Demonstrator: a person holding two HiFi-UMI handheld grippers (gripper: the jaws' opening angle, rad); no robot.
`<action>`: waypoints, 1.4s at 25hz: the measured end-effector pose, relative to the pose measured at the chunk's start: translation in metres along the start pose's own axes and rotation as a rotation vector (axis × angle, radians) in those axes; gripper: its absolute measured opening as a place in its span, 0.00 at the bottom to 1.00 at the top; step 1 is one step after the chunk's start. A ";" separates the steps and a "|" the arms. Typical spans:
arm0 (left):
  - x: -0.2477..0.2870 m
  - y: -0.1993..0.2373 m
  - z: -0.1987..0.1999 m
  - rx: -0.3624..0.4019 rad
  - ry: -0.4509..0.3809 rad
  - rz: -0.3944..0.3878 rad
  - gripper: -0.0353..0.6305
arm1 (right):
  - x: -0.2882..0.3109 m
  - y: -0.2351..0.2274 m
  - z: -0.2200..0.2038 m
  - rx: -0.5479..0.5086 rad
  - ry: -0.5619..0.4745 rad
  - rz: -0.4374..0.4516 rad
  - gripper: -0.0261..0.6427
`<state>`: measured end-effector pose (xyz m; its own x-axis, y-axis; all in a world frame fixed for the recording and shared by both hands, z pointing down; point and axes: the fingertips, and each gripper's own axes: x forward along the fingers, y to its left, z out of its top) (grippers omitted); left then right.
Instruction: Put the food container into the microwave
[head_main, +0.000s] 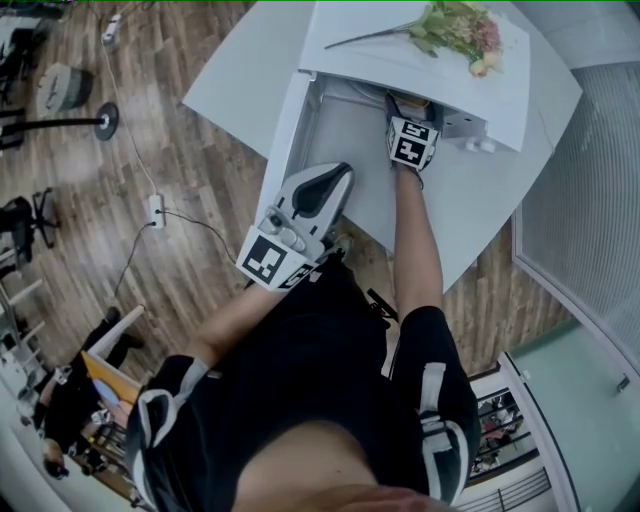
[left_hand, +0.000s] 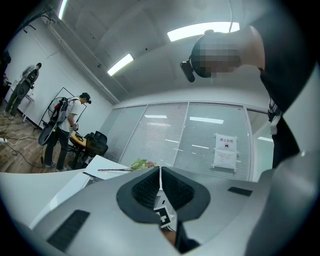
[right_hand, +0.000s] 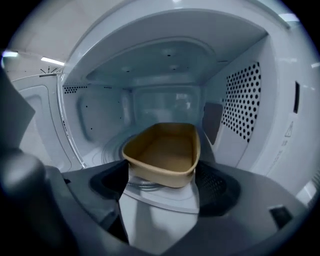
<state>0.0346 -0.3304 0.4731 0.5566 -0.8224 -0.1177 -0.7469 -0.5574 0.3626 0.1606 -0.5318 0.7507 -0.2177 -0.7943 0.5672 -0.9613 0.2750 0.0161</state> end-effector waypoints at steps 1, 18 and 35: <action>-0.001 0.001 0.001 -0.001 -0.002 0.000 0.10 | 0.001 0.001 -0.002 0.002 0.006 0.000 0.68; -0.037 -0.051 0.033 0.031 -0.057 -0.041 0.10 | -0.129 0.022 0.007 0.183 -0.035 0.065 0.57; -0.170 -0.180 0.057 0.042 -0.108 -0.040 0.10 | -0.441 0.044 -0.016 0.236 -0.259 0.115 0.11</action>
<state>0.0540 -0.0966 0.3753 0.5455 -0.8056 -0.2314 -0.7406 -0.5925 0.3169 0.2170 -0.1607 0.5139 -0.3334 -0.8844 0.3266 -0.9338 0.2620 -0.2438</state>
